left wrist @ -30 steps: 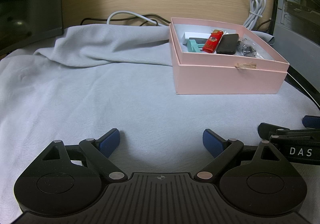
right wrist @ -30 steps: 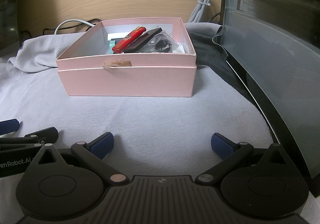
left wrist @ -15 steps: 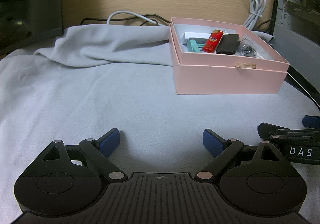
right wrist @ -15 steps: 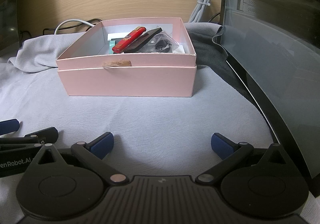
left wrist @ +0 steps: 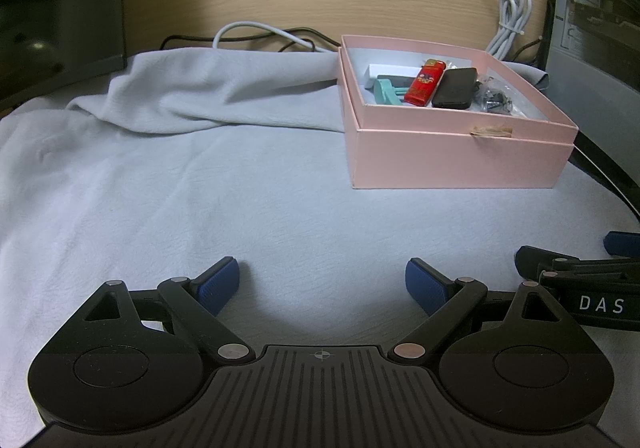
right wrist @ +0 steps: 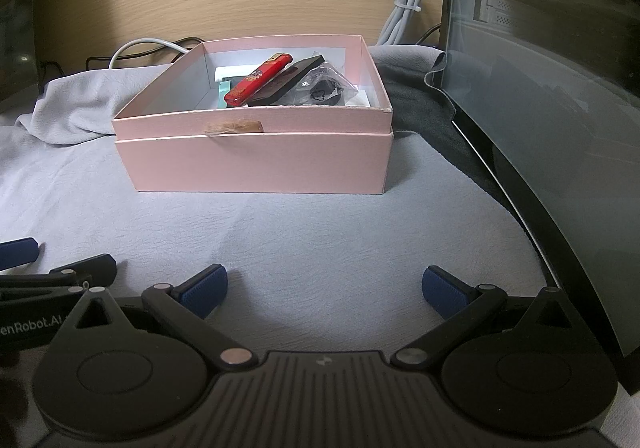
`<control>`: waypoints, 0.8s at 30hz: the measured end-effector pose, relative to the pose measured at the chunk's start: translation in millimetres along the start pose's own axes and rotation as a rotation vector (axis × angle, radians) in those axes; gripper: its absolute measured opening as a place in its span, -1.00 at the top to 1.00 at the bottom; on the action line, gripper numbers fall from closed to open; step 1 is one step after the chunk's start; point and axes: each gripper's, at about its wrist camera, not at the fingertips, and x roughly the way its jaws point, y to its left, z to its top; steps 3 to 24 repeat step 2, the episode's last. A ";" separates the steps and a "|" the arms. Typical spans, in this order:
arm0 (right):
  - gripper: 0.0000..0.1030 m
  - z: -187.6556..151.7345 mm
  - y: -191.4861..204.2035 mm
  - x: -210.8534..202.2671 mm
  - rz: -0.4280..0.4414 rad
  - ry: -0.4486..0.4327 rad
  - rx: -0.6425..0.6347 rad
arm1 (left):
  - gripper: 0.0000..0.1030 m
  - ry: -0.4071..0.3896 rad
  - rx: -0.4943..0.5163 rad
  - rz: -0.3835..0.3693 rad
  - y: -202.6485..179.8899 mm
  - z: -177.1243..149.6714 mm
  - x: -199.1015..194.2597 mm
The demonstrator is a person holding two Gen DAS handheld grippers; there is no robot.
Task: Organize rigid objects
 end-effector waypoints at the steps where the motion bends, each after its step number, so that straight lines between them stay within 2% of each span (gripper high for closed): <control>1: -1.00 0.1 -0.2 0.0 0.000 0.000 0.000 | -0.83 0.000 -0.001 -0.002 0.4 -0.1 -0.1; 24: -1.00 0.1 -0.1 0.0 0.000 0.000 0.000 | -0.83 0.000 -0.001 -0.003 0.6 -0.1 -0.1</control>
